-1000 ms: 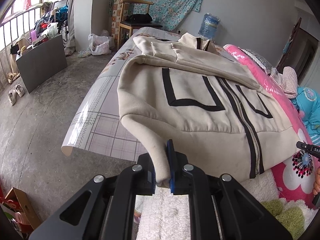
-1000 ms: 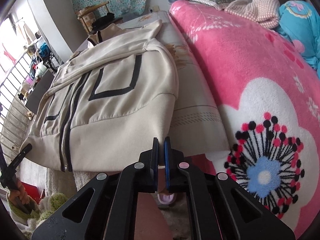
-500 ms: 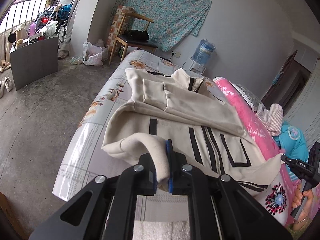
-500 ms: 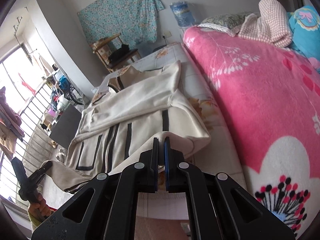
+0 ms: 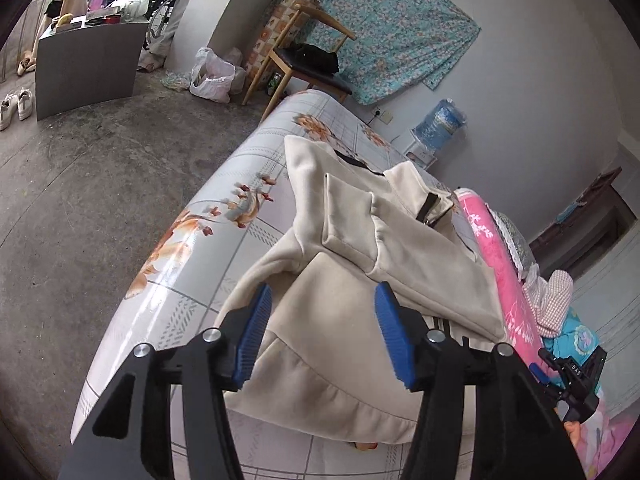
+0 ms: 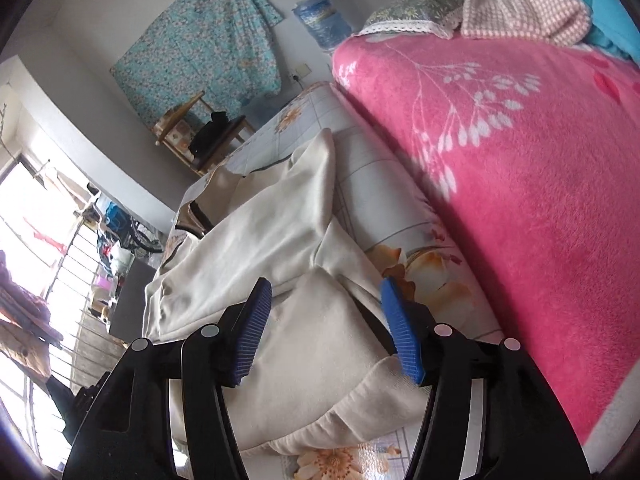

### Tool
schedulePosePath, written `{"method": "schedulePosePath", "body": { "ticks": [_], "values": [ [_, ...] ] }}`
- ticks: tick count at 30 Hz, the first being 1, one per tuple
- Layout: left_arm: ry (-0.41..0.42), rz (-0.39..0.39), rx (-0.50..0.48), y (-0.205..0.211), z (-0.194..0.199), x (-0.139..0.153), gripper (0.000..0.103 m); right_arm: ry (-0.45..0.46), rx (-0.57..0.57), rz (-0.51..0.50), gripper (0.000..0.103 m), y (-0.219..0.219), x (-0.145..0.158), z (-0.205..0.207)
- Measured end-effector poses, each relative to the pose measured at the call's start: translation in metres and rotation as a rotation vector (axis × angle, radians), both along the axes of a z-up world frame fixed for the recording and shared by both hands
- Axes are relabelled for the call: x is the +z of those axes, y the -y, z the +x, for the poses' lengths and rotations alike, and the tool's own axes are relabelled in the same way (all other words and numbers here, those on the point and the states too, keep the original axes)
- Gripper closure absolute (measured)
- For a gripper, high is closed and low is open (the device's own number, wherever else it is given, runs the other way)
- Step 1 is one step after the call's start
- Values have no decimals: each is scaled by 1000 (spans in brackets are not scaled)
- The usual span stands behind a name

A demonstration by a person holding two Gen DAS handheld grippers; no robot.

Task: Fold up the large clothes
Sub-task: 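Fold the held hem over toward the collar and open both tools, then pinch the folded hem edge with both tools and smooth it flat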

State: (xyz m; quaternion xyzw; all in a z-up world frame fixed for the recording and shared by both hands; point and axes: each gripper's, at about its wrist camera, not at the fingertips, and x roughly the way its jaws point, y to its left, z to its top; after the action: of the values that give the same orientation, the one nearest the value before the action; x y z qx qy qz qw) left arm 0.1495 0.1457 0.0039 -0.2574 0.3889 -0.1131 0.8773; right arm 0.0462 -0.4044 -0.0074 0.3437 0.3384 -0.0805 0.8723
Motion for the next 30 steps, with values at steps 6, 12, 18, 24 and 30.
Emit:
{"method": "schedulePosePath", "body": {
  "ticks": [6, 12, 18, 24, 30],
  "values": [
    [-9, -14, -10, -16, -24, -5, 51, -36, 13, -16, 47, -1, -6, -19],
    [-71, -53, -49, -13, -61, -28, 50, -80, 54, -128, 35, -16, -3, -53],
    [-111, -154, 17, -19, -57, -51, 50, -131, 92, -155, 35, -18, -21, -41],
    [-90, -139, 71, -14, -42, -54, 55, -138, 91, -261, 36, -29, -22, -23],
    [-71, 90, 55, 7, -40, -46, 67, -172, 87, -415, 43, -50, -17, -23]
  ]
}}
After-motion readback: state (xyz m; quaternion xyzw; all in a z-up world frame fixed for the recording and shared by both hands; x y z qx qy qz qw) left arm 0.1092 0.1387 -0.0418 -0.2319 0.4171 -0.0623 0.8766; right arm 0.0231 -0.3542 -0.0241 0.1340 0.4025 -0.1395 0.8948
